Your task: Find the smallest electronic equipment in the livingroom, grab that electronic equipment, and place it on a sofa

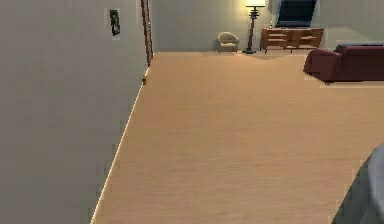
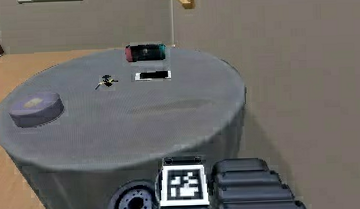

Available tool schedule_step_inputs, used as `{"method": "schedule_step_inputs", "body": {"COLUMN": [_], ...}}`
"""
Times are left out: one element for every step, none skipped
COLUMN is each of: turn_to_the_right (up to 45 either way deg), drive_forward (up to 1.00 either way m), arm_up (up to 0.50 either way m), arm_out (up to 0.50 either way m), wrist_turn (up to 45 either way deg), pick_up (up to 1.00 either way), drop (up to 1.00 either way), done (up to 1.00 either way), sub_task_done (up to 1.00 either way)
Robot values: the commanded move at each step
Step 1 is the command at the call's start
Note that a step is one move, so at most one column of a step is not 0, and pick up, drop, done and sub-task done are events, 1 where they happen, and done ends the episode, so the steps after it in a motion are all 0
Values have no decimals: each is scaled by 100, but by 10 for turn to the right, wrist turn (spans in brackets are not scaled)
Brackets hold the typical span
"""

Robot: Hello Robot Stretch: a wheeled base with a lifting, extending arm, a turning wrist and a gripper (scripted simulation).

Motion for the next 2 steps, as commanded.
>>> {"method": "schedule_step_inputs", "body": {"turn_to_the_right": [0,0], "drive_forward": [0,0], "arm_up": [0,0], "arm_out": [50,0], "wrist_turn": [0,450], "pick_up": [0,0], "drop": [0,0], "done": [0,0], "sub_task_done": [0,0]}}
